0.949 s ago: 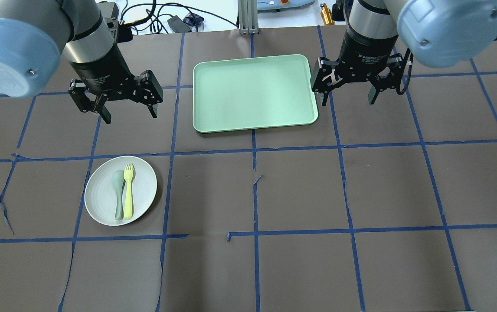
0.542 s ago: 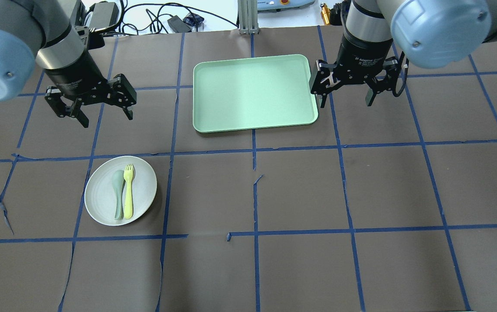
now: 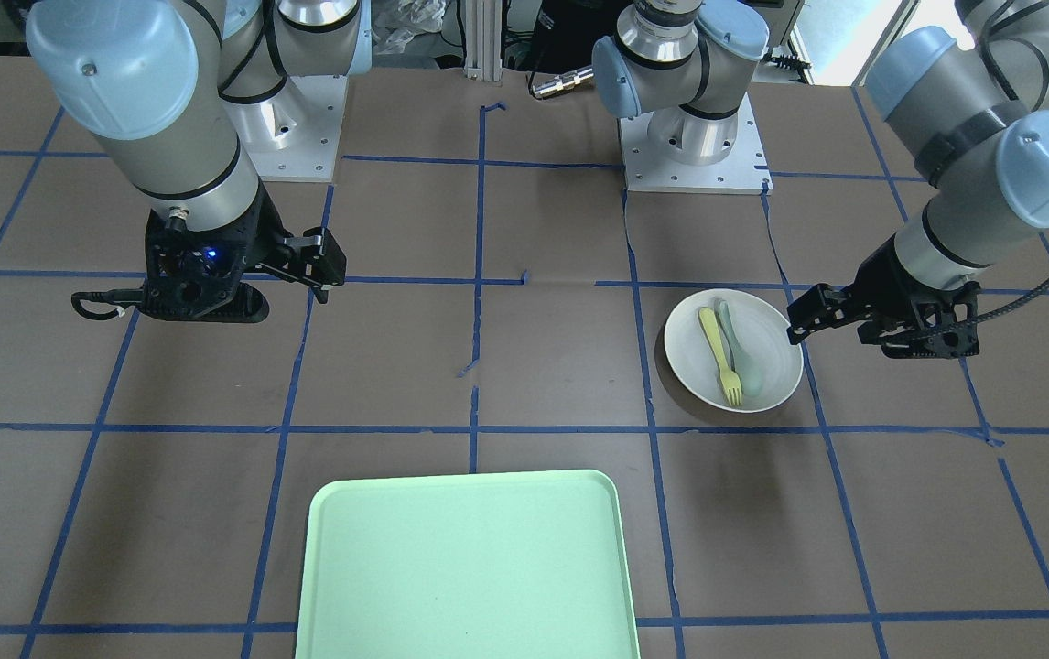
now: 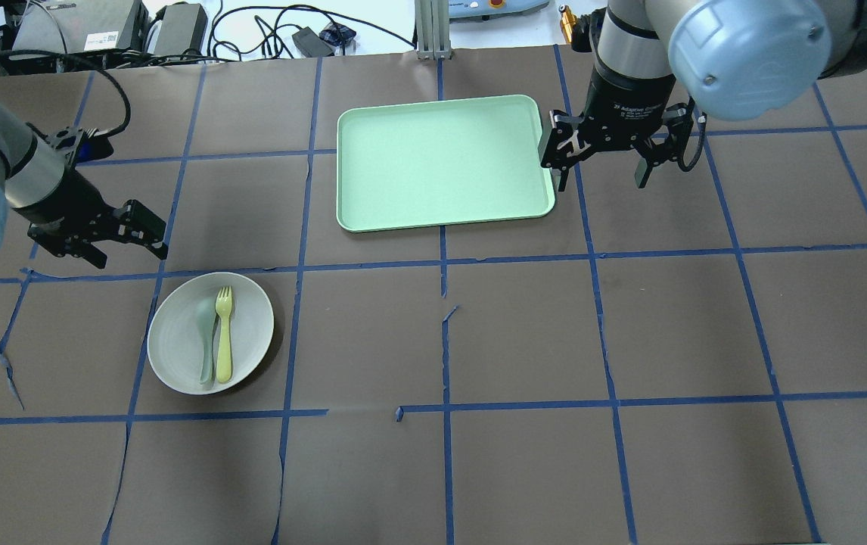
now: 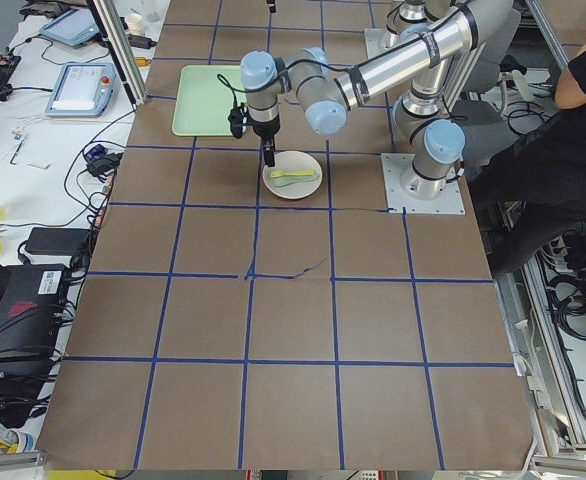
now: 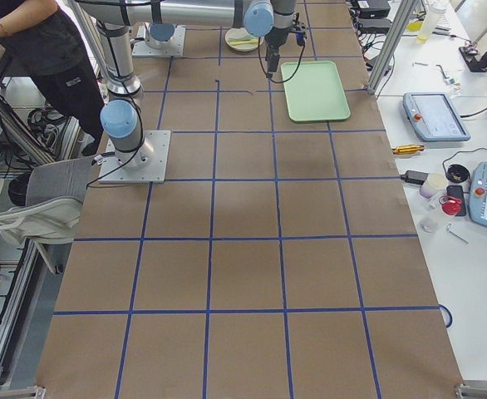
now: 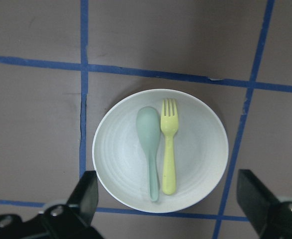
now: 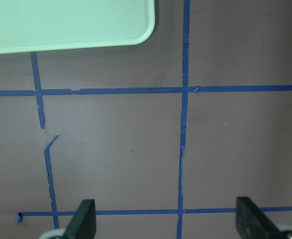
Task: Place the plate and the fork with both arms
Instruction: 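Move the left gripper down to the white plate's rim and grasp it, then carry the white plate with the left gripper onto the mint-green tray, then release the plate and raise the left gripper while the right gripper reaches over it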
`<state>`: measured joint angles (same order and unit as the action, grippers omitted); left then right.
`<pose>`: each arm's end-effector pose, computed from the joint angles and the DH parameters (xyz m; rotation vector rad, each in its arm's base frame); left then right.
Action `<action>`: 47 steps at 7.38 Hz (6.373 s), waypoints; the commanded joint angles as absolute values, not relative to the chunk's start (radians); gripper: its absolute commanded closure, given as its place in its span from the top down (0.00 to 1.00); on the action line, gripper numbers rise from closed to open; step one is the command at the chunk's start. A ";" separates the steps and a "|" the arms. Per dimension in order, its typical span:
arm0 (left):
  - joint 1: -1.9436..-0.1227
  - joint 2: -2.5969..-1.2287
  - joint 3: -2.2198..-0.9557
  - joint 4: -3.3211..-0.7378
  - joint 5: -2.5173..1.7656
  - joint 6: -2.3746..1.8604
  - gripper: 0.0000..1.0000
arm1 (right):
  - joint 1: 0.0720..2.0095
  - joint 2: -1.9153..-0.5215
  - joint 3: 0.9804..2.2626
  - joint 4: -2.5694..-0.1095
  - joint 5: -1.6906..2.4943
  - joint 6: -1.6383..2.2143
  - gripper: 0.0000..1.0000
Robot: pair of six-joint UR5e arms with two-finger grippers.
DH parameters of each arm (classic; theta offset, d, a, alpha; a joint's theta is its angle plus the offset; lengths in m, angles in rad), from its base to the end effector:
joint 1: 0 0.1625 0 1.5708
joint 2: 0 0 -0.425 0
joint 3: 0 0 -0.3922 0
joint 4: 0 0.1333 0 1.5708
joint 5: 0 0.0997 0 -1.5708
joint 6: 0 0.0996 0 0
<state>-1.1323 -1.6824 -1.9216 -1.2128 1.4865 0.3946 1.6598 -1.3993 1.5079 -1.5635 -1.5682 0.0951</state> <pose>0.0786 -0.5012 0.3008 0.0730 -3.0201 -0.0928 0.1819 -0.5359 0.4283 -0.0098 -3.1283 -0.1811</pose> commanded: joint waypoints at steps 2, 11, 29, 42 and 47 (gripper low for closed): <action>-1.040 -1.724 -2.066 -1.155 1.470 0.532 0.90 | 1.660 -1.387 1.509 -1.563 -1.571 0.094 1.00; -1.023 -1.847 -2.047 -1.121 1.539 0.540 0.00 | 1.658 -1.384 1.569 -1.660 -1.571 0.089 1.00; -1.629 -2.330 -1.239 -1.198 1.213 -0.058 0.00 | 1.641 -1.391 1.562 -1.658 -1.664 0.060 1.00; -1.447 -2.030 -1.363 -1.359 1.492 0.248 1.00 | 1.741 -0.982 1.277 -1.960 -1.525 0.166 0.71; -1.427 -1.983 -1.433 -1.350 1.494 0.252 1.00 | 1.772 -0.842 1.270 -2.082 -1.430 0.172 0.60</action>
<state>-1.4274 -1.9881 -1.4191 -1.3551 1.4937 0.2513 1.7664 -0.8613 1.2697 -2.0742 -1.4326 0.1712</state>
